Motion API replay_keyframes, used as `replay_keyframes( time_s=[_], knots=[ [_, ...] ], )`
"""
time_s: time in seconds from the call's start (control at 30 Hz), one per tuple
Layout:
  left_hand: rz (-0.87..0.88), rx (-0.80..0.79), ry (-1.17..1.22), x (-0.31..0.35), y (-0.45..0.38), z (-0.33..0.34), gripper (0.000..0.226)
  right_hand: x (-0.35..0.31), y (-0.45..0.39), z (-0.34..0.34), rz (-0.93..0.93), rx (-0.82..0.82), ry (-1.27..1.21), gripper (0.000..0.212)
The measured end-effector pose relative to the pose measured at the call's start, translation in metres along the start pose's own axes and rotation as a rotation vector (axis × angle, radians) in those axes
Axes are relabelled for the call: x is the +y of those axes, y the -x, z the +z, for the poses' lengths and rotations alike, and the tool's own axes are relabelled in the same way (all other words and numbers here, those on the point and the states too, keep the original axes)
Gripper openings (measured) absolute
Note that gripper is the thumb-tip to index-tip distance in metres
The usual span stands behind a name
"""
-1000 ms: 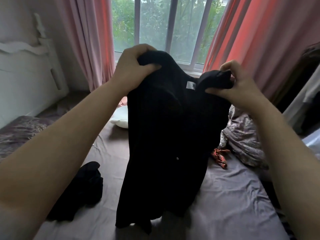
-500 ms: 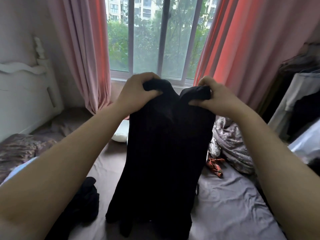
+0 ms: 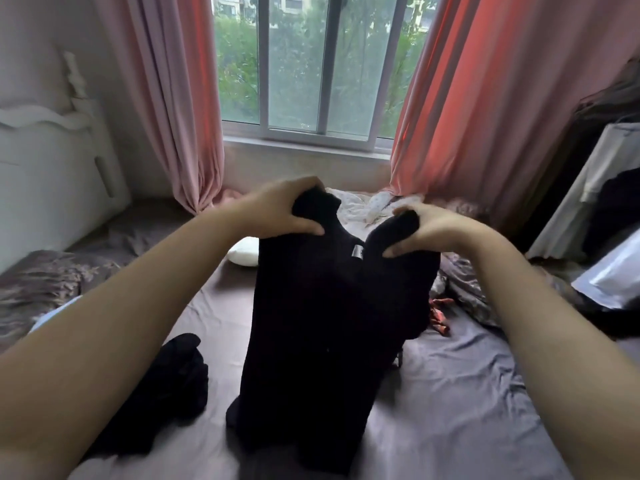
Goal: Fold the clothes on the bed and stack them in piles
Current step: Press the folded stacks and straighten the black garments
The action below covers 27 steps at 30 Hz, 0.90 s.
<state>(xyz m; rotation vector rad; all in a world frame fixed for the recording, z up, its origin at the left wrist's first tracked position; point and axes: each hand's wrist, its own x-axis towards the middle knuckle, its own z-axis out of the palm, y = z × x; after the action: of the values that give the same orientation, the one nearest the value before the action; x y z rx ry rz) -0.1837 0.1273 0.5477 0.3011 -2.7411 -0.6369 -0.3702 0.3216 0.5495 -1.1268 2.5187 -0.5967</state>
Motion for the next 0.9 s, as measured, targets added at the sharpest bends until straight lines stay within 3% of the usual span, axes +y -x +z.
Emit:
replay_keyframes(
  time_s=[0.07,0.17,0.2,0.33,0.47,0.57,0.7,0.77,0.83,0.9],
  knots=[
    [0.02,-0.03,-0.11,-0.005,-0.003,0.026,0.043,-0.001,-0.001,0.025,-0.04,-0.081,-0.045,0.099],
    [-0.006,0.086,-0.066,-0.008,0.0,0.067,0.031,-0.003,-0.004,0.068,-0.099,-0.149,-0.226,0.102],
    [-0.002,0.093,-0.021,-0.01,0.001,0.079,0.027,-0.001,-0.005,0.08,-0.114,-0.153,-0.282,0.096],
    [-0.076,0.084,0.241,-0.02,0.003,0.109,0.02,0.002,-0.009,0.105,-0.133,-0.149,-0.416,0.035],
    [-0.306,0.145,0.759,-0.039,0.018,0.122,0.044,0.01,-0.018,0.112,-0.209,-0.139,-0.294,0.016],
    [-0.432,0.096,1.08,-0.069,0.038,0.139,0.08,0.005,-0.018,0.114,-0.25,-0.071,-0.335,0.015],
    [-0.505,-0.259,0.823,-0.111,0.089,0.194,0.15,-0.014,-0.017,0.104,-0.265,0.087,-0.545,0.013],
    [-0.495,-0.395,0.552,-0.119,0.114,0.229,0.16,-0.032,-0.016,0.099,-0.262,0.154,-0.666,0.01],
    [-0.527,-0.349,0.316,-0.122,0.127,0.263,0.161,-0.054,-0.014,0.095,-0.255,0.198,-0.78,0.01],
    [-0.722,-0.265,0.34,-0.113,0.124,0.286,0.154,-0.077,-0.013,0.096,-0.232,0.229,-0.842,0.009]
  ],
)
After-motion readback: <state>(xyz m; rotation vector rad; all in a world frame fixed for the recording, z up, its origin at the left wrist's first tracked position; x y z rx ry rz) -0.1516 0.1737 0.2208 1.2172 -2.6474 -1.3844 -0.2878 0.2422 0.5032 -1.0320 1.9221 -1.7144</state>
